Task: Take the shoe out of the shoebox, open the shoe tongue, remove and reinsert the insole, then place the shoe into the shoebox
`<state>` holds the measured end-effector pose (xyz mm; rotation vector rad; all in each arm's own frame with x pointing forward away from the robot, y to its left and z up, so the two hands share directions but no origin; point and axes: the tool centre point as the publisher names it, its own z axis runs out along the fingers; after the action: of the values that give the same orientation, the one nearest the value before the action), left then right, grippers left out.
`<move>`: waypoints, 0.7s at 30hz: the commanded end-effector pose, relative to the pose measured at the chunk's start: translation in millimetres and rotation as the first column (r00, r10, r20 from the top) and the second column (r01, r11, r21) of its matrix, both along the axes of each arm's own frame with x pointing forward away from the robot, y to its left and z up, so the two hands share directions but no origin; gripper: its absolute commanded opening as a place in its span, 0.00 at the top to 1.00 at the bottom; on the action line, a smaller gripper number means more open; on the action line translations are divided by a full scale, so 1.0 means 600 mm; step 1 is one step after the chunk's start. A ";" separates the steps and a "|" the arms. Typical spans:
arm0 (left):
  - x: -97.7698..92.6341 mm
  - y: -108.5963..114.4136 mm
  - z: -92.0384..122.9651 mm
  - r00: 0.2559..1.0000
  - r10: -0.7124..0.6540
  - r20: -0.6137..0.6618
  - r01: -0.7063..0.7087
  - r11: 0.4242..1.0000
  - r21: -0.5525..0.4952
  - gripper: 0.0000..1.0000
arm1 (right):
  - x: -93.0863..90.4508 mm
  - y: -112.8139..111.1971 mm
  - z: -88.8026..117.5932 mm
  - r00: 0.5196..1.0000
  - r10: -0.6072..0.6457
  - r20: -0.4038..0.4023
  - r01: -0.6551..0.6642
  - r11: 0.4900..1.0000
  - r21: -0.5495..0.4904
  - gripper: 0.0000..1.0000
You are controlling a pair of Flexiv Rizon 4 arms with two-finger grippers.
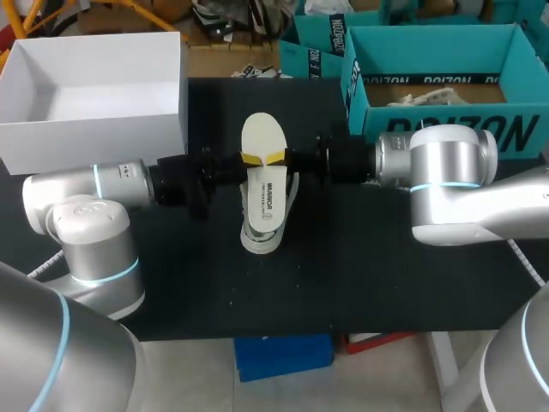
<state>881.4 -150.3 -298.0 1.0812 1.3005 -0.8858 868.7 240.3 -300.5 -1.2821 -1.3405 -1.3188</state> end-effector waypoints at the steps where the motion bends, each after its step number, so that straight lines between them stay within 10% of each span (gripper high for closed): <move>1: 0.004 -0.013 -0.006 1.000 0.004 0.001 -0.004 1.000 0.005 0.88 | 0.000 0.002 -0.001 1.000 -0.001 -0.001 0.001 1.000 -0.002 1.00; 9: 0.004 -0.015 -0.002 1.000 0.014 0.010 -0.014 1.000 0.007 1.00 | 0.000 0.002 -0.001 1.000 -0.001 -0.001 0.001 1.000 -0.002 0.96; 10: 0.003 -0.014 -0.001 1.000 0.016 0.015 -0.016 1.000 0.013 1.00 | 0.000 0.002 -0.001 1.000 -0.013 -0.005 0.013 1.000 -0.013 0.33; 11: 0.002 -0.012 0.001 1.000 0.015 0.017 -0.015 1.000 0.017 1.00 | 0.001 0.001 -0.001 1.000 -0.014 -0.003 0.014 1.000 -0.011 0.00; 21: -0.024 0.023 0.005 0.995 -0.019 -0.099 0.035 0.987 0.159 1.00 | -0.008 -0.022 0.035 0.991 -0.132 0.004 0.132 0.983 -0.131 0.00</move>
<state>873.7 -149.1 -304.2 1.1439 1.4093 -0.8863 879.4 231.6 -297.1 -1.3883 -1.3590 -1.3229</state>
